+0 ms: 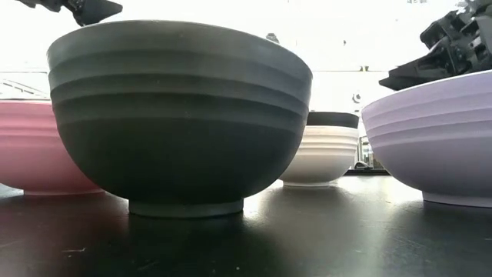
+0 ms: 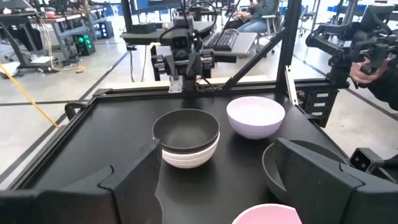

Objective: Nest bowls inside each other
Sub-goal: Stack the top black bowl on top of the black bowl

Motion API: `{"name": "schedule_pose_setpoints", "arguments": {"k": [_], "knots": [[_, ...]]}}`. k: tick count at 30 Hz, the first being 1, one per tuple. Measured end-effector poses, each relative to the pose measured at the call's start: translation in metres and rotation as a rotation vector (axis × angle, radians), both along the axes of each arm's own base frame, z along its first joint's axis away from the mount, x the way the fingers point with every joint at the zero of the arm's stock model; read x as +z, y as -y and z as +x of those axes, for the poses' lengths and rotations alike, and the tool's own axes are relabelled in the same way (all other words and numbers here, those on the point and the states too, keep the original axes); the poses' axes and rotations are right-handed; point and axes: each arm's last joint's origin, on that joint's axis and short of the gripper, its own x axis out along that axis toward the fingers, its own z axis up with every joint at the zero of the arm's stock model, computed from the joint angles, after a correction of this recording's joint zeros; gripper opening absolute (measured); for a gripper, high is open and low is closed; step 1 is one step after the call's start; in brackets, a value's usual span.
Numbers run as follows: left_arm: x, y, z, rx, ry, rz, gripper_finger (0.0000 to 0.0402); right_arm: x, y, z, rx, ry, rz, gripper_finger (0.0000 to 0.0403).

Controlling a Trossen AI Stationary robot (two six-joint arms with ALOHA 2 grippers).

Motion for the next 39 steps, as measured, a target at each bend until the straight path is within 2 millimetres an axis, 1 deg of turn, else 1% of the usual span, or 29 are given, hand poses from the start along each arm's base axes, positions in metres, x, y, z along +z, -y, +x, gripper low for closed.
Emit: {"name": "schedule_pose_setpoints", "arguments": {"k": [7,17,19,23,26,29,33,37,39], "knots": [[0.000,0.000,0.000,-0.001,0.000,0.005,0.0312,-0.007,-0.001,0.000,0.025,-0.012,-0.033,0.0157],[0.000,0.000,0.000,0.000,0.000,0.004,0.0312,-0.008,-0.001,0.000,0.034,-0.012,-0.061,0.0157],[0.000,-0.001,0.000,0.040,0.000,-0.016,0.0312,-0.008,-0.001,0.001,0.034,-0.014,-0.060,0.0157],[0.000,-0.006,0.001,0.211,0.002,-0.059,0.0312,-0.009,-0.001,0.001,0.032,-0.024,-0.050,0.0157],[-0.002,-0.006,0.008,0.242,-0.023,-0.015,0.0312,-0.010,-0.001,0.001,0.033,-0.033,-0.049,0.0157],[0.001,-0.007,0.017,0.261,0.004,-0.008,0.0312,-0.011,-0.001,0.002,0.033,-0.045,-0.047,0.0157],[0.013,-0.012,0.030,0.309,-0.006,-0.025,0.0312,-0.012,-0.001,0.003,0.032,-0.059,-0.042,0.0157],[0.021,-0.020,0.044,0.378,-0.068,-0.033,0.0312,-0.012,-0.001,0.003,0.032,-0.069,-0.033,0.0157],[0.021,-0.027,0.052,0.423,-0.117,-0.033,0.0312,-0.012,0.000,0.004,0.031,-0.059,-0.031,0.0157]]}}
